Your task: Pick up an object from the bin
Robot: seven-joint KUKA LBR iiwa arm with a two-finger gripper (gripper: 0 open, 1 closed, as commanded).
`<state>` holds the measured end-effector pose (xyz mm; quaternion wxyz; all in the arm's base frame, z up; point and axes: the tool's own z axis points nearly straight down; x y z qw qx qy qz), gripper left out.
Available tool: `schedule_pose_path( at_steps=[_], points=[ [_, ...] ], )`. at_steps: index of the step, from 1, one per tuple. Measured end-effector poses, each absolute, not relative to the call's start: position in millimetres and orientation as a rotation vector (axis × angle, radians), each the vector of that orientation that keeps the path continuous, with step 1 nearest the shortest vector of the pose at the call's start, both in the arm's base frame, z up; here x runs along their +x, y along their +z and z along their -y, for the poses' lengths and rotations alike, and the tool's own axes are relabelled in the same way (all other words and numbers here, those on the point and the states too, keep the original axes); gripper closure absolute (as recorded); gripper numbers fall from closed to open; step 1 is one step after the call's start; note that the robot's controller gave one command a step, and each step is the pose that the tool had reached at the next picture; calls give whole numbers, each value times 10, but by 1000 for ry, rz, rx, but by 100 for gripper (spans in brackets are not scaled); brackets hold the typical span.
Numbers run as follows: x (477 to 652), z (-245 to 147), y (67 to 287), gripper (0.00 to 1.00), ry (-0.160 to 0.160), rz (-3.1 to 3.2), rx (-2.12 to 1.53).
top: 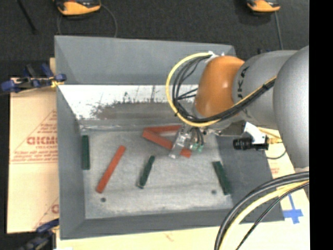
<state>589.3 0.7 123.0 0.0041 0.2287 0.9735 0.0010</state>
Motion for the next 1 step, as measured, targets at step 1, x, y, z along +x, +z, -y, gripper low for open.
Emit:
schedule_pose_path(
  at_steps=[1],
  points=[
    [5909,3,1520,100,2,-3054,709]
  ],
)
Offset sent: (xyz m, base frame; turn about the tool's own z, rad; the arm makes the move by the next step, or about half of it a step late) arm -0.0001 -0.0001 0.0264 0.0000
